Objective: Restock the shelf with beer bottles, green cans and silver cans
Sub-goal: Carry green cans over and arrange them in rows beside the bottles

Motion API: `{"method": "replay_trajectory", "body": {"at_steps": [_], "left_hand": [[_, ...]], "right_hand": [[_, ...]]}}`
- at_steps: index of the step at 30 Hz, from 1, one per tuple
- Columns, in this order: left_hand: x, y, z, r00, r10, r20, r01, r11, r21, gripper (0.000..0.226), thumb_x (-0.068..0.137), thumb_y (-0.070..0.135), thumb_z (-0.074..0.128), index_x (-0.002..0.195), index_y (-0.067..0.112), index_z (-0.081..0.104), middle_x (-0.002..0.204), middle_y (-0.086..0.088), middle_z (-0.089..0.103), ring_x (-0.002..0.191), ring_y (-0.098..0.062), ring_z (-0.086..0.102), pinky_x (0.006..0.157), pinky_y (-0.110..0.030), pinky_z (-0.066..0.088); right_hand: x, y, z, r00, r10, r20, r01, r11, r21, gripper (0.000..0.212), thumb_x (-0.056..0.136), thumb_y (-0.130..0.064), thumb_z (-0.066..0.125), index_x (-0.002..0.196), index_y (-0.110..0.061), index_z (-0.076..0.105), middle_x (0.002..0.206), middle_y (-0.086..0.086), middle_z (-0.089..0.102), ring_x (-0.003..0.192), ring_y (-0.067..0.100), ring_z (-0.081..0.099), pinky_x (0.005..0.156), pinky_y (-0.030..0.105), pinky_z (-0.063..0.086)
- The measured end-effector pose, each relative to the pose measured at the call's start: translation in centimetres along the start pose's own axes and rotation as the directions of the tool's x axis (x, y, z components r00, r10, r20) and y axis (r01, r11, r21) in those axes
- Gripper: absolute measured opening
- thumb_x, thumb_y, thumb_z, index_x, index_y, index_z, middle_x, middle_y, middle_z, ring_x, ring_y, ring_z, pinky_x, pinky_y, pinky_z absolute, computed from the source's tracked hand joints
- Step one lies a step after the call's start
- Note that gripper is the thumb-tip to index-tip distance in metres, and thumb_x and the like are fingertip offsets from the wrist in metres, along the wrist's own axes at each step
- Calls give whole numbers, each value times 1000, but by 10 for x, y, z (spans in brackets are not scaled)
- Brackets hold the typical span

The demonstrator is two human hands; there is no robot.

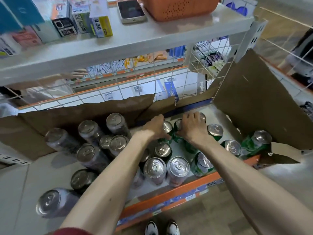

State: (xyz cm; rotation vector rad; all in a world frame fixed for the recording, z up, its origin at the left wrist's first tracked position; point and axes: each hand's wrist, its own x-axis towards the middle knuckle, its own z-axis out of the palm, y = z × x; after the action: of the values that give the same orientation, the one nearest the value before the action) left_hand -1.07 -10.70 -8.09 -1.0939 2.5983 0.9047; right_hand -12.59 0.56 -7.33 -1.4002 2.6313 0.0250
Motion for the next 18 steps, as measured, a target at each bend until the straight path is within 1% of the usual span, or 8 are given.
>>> {"method": "replay_trajectory", "body": {"at_steps": [5, 7, 9, 12, 14, 16, 17, 18], "left_hand": [[-7, 1, 0, 999, -12, -48, 12, 1000, 13, 71, 65, 36, 88, 122, 16, 50, 125, -9, 61, 110, -33, 60, 91, -44, 52], [-15, 3, -7, 996, -20, -86, 19, 1000, -20, 67, 66, 35, 87, 121, 19, 53, 121, -6, 63, 106, -30, 62, 89, -44, 53], [-25, 7, -19, 991, -33, -132, 23, 997, -78, 63, 65, 33, 86, 118, 21, 56, 115, -3, 64, 102, -27, 63, 87, -43, 54], [-45, 14, -47, 978, -5, -209, -26, 989, -148, 55, 63, 33, 85, 110, 21, 61, 104, -3, 68, 93, -23, 65, 82, -37, 56], [-63, 17, -69, 959, 12, -283, -57, 987, -153, 48, 61, 35, 84, 101, 20, 64, 95, -1, 69, 87, -20, 66, 76, -34, 55], [-83, 16, -90, 932, 9, -363, -75, 983, -168, 47, 59, 40, 81, 98, 19, 65, 91, 1, 70, 85, -18, 66, 74, -35, 55], [-95, 12, -100, 916, 0, -401, -82, 979, -187, 48, 61, 39, 81, 100, 18, 66, 92, 1, 69, 84, -17, 65, 74, -33, 55], [-107, 8, -111, 898, -13, -440, -85, 976, -202, 45, 63, 37, 82, 100, 17, 66, 90, 3, 68, 81, -14, 63, 69, -26, 51]], "right_hand": [[-4, 1, -1, 999, -13, -48, 12, 1000, -13, 59, 82, -48, 70, 124, -9, 55, 128, 12, 57, 121, 33, 44, 96, 40, 39], [-7, 0, -3, 997, -17, -79, 19, 999, 28, 49, 83, -41, 70, 118, -10, 57, 124, 12, 59, 117, 34, 48, 94, 41, 40], [-11, -1, -13, 996, -6, -86, 16, 994, 112, 48, 83, -39, 71, 116, -8, 56, 119, 13, 58, 113, 36, 50, 92, 43, 43], [-12, -10, -42, 996, 24, -82, -1, 965, 262, 44, 80, -39, 76, 102, -6, 58, 105, 13, 62, 94, 34, 62, 83, 47, 53], [-11, -18, -66, 994, 8, -108, 27, 950, 312, 40, 79, -39, 78, 92, -6, 60, 100, 13, 63, 82, 31, 65, 78, 46, 56], [-10, -29, -91, 986, -26, -167, 80, 943, 324, 35, 78, -34, 76, 94, -7, 60, 104, 14, 60, 78, 32, 64, 74, 44, 56], [-10, -36, -103, 982, -42, -186, 102, 940, 325, 33, 78, -31, 75, 95, -7, 59, 105, 15, 60, 77, 32, 64, 71, 43, 56], [-11, -45, -115, 979, -55, -197, 117, 940, 320, 33, 77, -30, 74, 95, -7, 58, 104, 15, 60, 77, 33, 64, 69, 41, 55]]}}
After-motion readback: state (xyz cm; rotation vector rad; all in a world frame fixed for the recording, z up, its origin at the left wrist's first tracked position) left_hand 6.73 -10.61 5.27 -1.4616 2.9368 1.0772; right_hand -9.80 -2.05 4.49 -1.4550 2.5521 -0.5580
